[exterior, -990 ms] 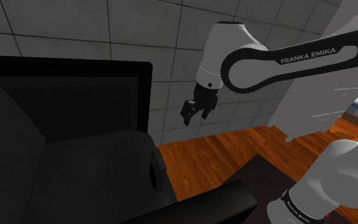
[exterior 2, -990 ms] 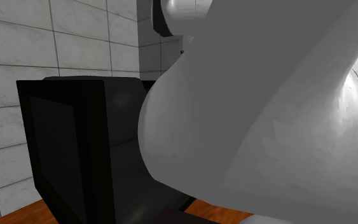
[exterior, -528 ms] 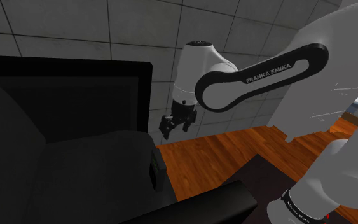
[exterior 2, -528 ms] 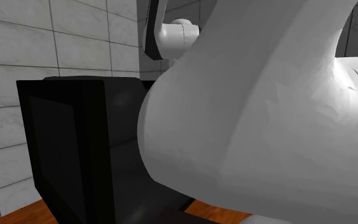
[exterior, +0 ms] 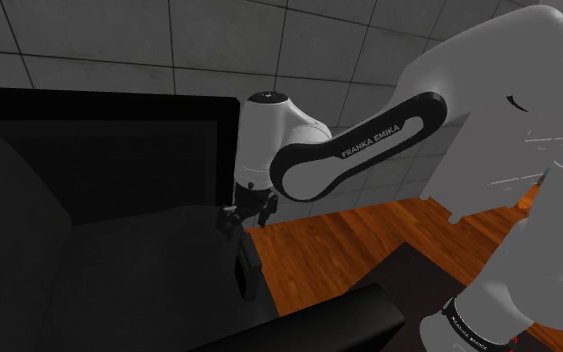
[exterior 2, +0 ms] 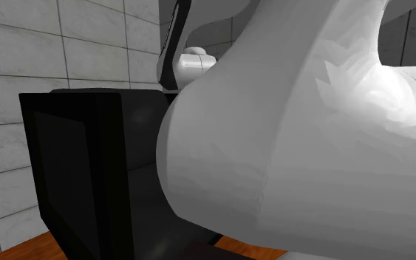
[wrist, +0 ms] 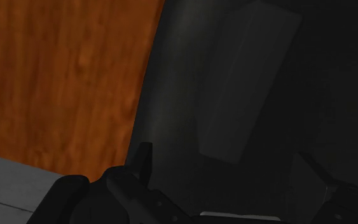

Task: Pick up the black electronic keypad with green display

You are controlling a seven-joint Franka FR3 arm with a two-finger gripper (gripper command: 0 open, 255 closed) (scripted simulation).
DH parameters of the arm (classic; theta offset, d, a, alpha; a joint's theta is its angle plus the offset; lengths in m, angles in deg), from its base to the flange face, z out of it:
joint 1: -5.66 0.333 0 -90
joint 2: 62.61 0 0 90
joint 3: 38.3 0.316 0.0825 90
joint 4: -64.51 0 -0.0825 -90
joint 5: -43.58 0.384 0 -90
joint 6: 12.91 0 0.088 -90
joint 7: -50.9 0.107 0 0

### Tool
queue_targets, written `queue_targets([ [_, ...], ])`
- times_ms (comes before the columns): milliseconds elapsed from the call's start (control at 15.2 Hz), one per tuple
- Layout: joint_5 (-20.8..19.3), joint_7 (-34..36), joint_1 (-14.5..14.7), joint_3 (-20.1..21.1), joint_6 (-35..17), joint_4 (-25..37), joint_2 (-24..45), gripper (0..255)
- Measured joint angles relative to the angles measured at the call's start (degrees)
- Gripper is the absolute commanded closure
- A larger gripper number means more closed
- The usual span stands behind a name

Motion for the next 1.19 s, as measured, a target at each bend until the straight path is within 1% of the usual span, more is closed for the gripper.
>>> queue_targets([
  [462,-2.90,2.15,1.04,-0.98,-4.19,-0.55,4.19,0],
  [528,-3.02,2.21,1.05,-1.05,-4.48,-0.68,4.36,255],
  [1188,-3.16,2.30,1.08,-1.12,-4.71,-0.73,4.50,255],
])
